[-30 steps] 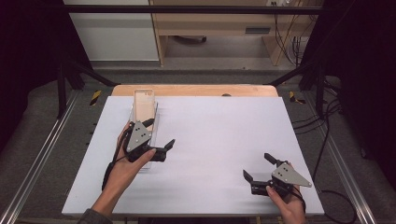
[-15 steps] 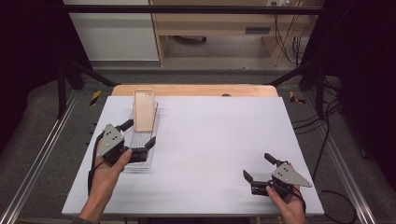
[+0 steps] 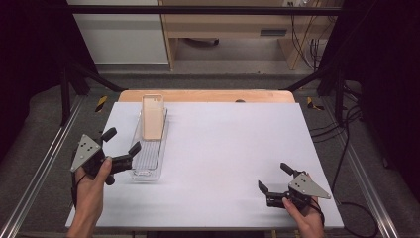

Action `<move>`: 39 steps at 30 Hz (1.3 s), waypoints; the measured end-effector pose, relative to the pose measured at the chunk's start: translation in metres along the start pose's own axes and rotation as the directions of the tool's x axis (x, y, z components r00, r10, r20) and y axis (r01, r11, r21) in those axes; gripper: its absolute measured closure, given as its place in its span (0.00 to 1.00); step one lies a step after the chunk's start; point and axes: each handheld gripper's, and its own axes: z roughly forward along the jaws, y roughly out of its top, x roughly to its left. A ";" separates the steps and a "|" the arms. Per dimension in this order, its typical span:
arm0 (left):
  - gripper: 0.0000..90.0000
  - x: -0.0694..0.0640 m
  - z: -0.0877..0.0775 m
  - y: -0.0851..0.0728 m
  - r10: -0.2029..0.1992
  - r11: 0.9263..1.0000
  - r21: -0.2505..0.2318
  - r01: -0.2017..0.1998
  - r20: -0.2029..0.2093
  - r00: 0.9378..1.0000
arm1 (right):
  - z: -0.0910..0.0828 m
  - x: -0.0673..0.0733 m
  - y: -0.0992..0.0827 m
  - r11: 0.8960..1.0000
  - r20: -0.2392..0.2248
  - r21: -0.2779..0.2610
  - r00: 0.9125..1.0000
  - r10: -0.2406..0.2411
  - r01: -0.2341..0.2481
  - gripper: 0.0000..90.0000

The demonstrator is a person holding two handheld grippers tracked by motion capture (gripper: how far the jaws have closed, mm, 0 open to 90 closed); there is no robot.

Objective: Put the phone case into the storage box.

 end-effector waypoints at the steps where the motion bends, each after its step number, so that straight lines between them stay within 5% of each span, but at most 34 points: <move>1: 0.04 0.001 -0.001 -0.001 -0.001 1.000 -0.001 0.001 -0.004 1.000 | 0.000 0.000 0.000 1.000 0.000 0.000 1.000 0.000 0.000 0.02; 16: 0.04 0.016 -0.018 -0.026 -0.028 1.000 0.001 0.028 -0.043 0.999 | 0.000 0.000 0.000 1.000 -0.001 0.006 1.000 0.002 -0.002 0.02; 39: 0.04 0.015 -0.032 -0.062 -0.022 1.000 -0.021 0.021 -0.075 0.997 | -0.001 -0.001 0.000 1.000 0.005 0.000 1.000 0.007 -0.007 0.02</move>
